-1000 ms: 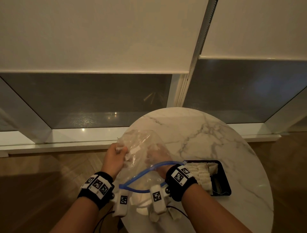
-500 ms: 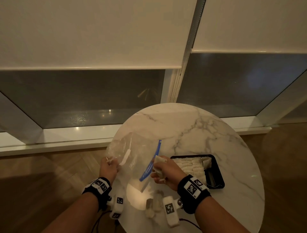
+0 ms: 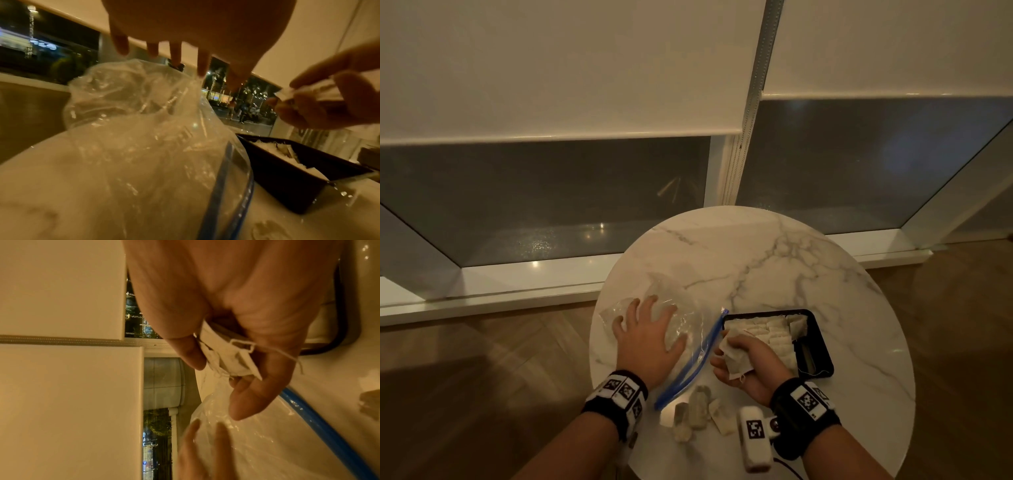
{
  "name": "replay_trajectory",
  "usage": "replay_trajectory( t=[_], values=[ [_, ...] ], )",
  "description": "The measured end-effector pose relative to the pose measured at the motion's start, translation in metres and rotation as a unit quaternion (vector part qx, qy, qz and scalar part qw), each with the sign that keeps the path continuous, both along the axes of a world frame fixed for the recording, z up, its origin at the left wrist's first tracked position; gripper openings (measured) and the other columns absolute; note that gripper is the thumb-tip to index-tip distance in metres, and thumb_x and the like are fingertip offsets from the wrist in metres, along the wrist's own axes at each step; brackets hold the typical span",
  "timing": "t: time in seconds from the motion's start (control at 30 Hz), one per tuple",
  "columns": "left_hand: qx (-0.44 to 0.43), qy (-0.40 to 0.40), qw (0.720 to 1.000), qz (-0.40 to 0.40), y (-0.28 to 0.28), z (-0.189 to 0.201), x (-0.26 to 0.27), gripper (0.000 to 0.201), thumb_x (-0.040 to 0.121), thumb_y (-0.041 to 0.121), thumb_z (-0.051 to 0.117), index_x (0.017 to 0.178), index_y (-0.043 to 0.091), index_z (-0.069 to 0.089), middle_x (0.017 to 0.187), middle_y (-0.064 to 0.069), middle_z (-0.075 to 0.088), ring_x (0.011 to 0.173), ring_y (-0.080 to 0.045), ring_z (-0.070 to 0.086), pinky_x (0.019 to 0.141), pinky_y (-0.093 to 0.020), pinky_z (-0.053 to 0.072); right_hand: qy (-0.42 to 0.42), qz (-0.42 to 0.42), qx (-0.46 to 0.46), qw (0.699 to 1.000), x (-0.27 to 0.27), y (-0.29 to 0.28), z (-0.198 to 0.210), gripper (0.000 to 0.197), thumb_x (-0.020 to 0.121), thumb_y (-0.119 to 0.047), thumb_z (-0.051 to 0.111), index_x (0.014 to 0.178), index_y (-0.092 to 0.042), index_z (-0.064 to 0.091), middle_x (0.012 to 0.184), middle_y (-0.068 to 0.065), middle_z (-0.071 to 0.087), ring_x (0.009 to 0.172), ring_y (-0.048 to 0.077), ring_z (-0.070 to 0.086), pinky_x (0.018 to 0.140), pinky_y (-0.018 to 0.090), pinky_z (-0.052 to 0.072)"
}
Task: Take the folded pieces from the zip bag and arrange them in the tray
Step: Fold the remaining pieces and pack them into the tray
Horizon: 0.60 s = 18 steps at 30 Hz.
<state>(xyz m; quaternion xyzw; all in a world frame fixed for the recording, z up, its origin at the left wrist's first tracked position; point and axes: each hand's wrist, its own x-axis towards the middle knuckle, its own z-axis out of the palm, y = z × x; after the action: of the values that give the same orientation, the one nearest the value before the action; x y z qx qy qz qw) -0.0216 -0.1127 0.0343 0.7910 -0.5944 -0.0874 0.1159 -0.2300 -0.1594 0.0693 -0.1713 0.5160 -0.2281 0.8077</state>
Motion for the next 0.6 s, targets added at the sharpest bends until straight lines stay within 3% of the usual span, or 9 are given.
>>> replay_trajectory(
  t=[0.13,0.23,0.33,0.43,0.5,0.6],
  values=[
    [0.221,-0.005,0.975,-0.007,-0.013,-0.042,-0.001,0.090,0.079,0.084,0.042,0.154,0.050,0.006,0.166,-0.004,-0.019,0.150,-0.044,-0.018,0.112,-0.076,0.007,-0.016,-0.042,0.031,0.998,-0.011,0.003,-0.007,0.029,0.088,-0.017,0.054,0.114,-0.010,0.065,0.097,0.018,0.066,0.085,0.032,0.066,0.071,0.040,0.056],
    [0.311,0.001,0.950,-0.020,-0.013,-0.065,0.008,0.104,0.074,0.087,0.046,0.154,0.050,-0.009,0.161,-0.007,-0.036,0.145,-0.047,-0.031,0.112,-0.076,0.001,-0.026,-0.051,0.036,0.998,-0.021,0.008,-0.012,0.029,0.090,-0.017,0.053,0.116,-0.014,0.065,0.101,0.019,0.065,0.086,0.033,0.067,0.074,0.042,0.055],
    [0.336,0.021,0.942,-0.009,-0.012,-0.081,0.017,0.109,0.070,0.091,0.045,0.152,0.052,-0.014,0.159,-0.006,-0.039,0.146,-0.045,-0.029,0.115,-0.073,0.004,-0.041,-0.054,0.050,0.996,-0.031,0.014,-0.014,0.029,0.092,-0.017,0.051,0.117,-0.010,0.063,0.103,0.022,0.065,0.092,0.035,0.064,0.065,0.040,0.056],
    [0.332,0.021,0.943,-0.008,-0.015,-0.087,0.021,0.111,0.067,0.094,0.043,0.151,0.052,-0.017,0.161,-0.007,-0.035,0.148,-0.045,-0.025,0.115,-0.072,0.007,-0.054,-0.048,0.057,0.996,-0.041,0.017,-0.014,0.037,0.091,-0.020,0.048,0.116,0.003,0.063,0.105,0.022,0.064,0.092,0.032,0.063,0.053,0.034,0.054],
    [0.330,0.032,0.943,-0.006,-0.019,-0.081,0.021,0.110,0.068,0.091,0.046,0.153,0.051,-0.010,0.164,-0.007,-0.029,0.149,-0.044,-0.023,0.116,-0.072,0.007,-0.060,-0.035,0.050,0.996,-0.047,0.018,-0.013,0.042,0.090,-0.022,0.045,0.113,0.007,0.064,0.104,0.021,0.065,0.090,0.028,0.063,0.053,0.032,0.053],
    [0.307,0.047,0.951,-0.006,-0.024,-0.066,0.019,0.094,0.074,0.082,0.050,0.153,0.050,0.012,0.168,-0.003,-0.014,0.152,-0.039,-0.013,0.115,-0.072,0.010,-0.095,-0.043,0.044,0.994,-0.054,0.016,-0.008,0.045,0.087,-0.020,0.041,0.113,0.012,0.060,0.098,0.023,0.060,0.081,0.027,0.060,0.044,0.026,0.042]
  ],
)
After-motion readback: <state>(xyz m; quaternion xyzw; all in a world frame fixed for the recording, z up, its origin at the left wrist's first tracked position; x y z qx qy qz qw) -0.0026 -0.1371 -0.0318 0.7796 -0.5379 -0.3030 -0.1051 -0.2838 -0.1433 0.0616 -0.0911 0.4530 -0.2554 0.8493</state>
